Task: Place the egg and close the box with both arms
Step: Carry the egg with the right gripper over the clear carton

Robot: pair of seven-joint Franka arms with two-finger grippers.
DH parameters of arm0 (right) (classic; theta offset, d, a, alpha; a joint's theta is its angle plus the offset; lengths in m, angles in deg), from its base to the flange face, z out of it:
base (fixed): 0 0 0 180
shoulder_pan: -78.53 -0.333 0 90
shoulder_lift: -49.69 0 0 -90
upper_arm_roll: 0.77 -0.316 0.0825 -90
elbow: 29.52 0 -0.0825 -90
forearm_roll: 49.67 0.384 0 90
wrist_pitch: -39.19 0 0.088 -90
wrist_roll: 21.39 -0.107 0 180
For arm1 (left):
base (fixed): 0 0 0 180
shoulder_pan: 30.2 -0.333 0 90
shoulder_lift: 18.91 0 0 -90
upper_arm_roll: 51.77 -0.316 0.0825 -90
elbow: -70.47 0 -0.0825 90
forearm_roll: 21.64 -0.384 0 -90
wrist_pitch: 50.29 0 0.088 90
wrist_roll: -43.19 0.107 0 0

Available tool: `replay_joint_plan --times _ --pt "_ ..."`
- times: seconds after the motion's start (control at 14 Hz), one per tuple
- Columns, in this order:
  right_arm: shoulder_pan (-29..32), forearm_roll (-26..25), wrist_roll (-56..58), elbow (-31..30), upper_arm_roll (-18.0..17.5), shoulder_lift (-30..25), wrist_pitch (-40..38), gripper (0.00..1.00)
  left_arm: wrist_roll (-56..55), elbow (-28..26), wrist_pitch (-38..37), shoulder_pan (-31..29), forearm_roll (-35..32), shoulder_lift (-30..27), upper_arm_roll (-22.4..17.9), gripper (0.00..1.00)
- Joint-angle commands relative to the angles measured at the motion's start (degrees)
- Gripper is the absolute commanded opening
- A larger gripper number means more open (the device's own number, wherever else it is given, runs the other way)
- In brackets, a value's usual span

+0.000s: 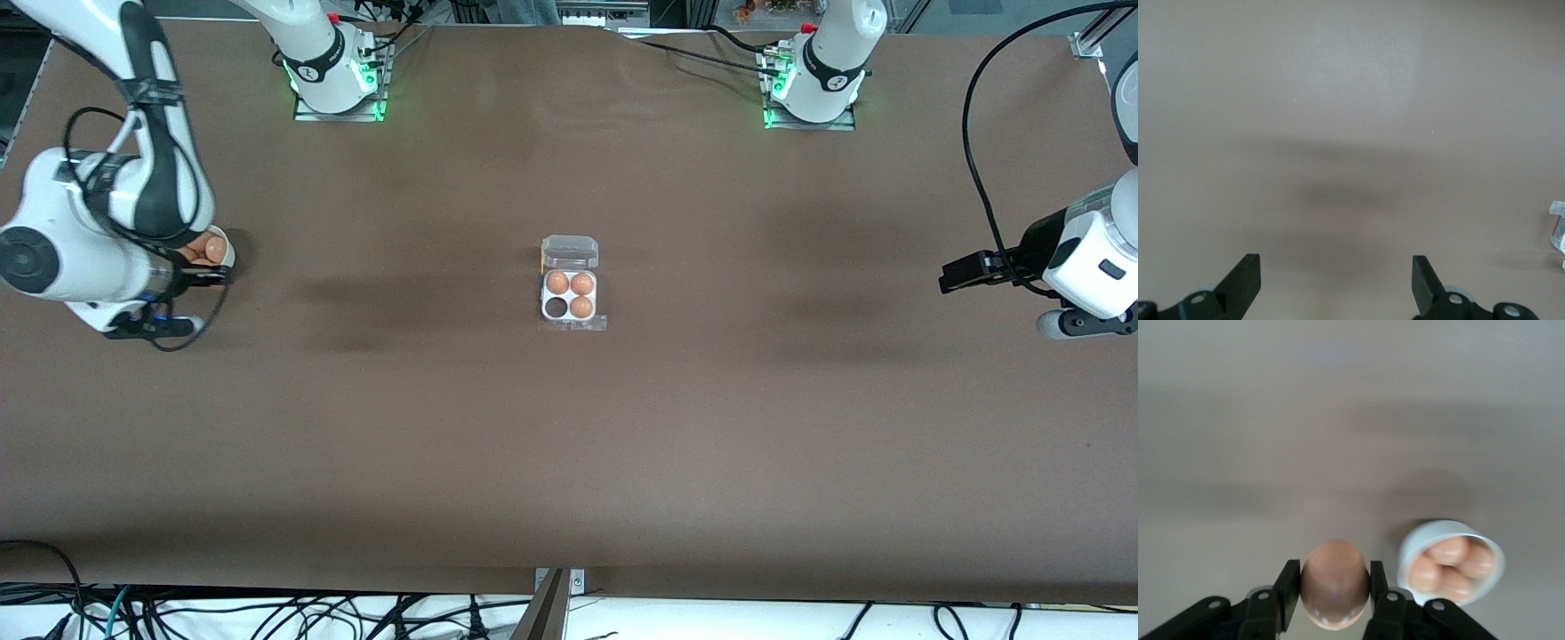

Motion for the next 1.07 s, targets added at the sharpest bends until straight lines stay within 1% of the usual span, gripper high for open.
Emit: replay_joint_plan --times 0.0,0.21,0.43,0.5,0.57,0.79,0.93,1.0 --pt "-7.3 5.3 -9.7 4.4 0.4 2.8 -1.3 0.31 0.9 -0.1 -0.2 -0.2 0.2 -0.3 0.1 1.0" --pt "-15.2 9.3 -21.0 9.5 0.4 7.5 -0.9 0.31 0.9 -0.1 -0.2 -0.2 0.2 -0.3 0.1 1.0" --pt "-21.6 18.0 -29.8 16.2 0.4 13.8 -0.5 0.31 0.9 -0.1 -0.2 -0.2 0.2 -0.3 0.1 1.0" --pt "-23.5 19.4 -32.2 18.1 0.4 15.8 -0.5 0.31 1.0 -0.1 -0.2 -0.2 0.2 -0.3 0.1 1.0" --pt "-25.0 20.2 -35.0 20.5 0.4 17.8 -0.5 0.31 1.0 -0.1 -0.2 -0.3 0.2 -0.3 0.1 1.0" --pt "-29.1 20.4 -44.5 28.9 0.4 24.0 -0.3 0.31 1.0 -0.1 -0.2 -0.3 0.5 -0.3 0.1 1.0" --pt "-30.4 20.4 -48.2 31.0 -0.4 25.1 -0.2 0.31 1.0 0.0 -0.2 -0.4 0.7 -0.3 0.1 1.0" --pt "-30.3 20.4 -49.4 31.1 -2.0 25.0 0.5 0.31 1.0 0.0 -0.2 -0.7 0.8 -0.3 0.1 1.0"
